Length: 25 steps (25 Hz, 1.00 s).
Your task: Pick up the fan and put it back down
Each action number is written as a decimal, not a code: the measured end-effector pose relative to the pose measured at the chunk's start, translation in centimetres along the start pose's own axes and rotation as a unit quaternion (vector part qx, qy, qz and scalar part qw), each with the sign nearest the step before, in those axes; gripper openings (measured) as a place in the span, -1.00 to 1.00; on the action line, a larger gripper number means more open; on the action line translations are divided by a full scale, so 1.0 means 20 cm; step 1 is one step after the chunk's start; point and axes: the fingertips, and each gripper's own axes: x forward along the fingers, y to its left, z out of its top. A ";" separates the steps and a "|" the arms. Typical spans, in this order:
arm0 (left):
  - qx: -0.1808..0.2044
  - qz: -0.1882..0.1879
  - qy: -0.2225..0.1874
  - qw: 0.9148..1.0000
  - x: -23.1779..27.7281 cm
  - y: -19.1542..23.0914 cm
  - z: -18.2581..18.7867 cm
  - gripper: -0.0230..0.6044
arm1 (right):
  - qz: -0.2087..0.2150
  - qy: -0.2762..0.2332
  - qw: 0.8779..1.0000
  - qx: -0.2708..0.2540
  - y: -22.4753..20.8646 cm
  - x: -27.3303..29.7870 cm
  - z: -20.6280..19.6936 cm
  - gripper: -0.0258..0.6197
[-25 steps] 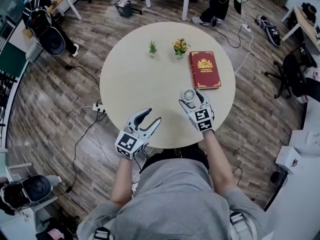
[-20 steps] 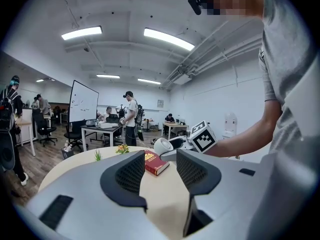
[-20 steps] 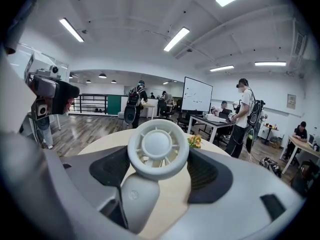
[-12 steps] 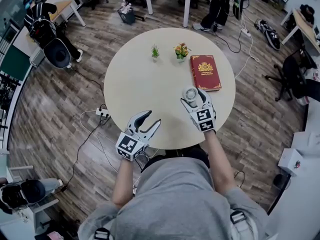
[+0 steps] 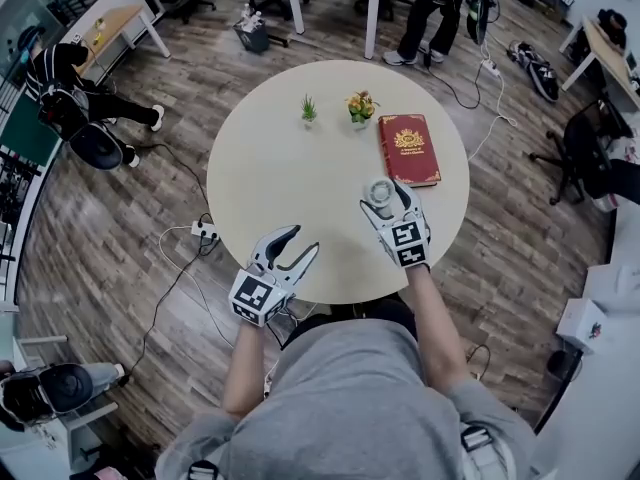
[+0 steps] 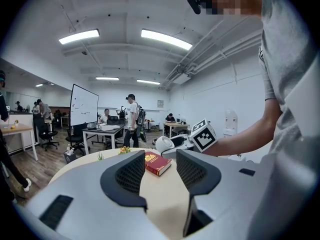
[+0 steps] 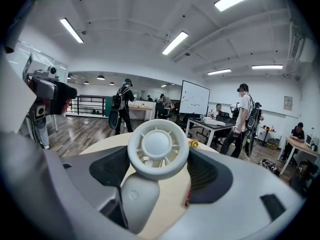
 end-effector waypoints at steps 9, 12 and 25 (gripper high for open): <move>0.000 -0.001 -0.003 1.000 0.05 0.00 0.01 -0.25 | -0.002 0.000 1.000 -0.003 -0.04 0.00 0.00 0.23; -0.002 0.000 -0.002 1.000 0.05 0.01 0.00 -0.25 | -0.002 -0.001 1.000 -0.002 -0.05 0.01 0.00 0.23; -0.008 0.007 0.000 1.000 0.07 0.06 -0.02 -0.25 | 0.004 0.005 1.000 -0.005 -0.07 0.05 -0.01 0.23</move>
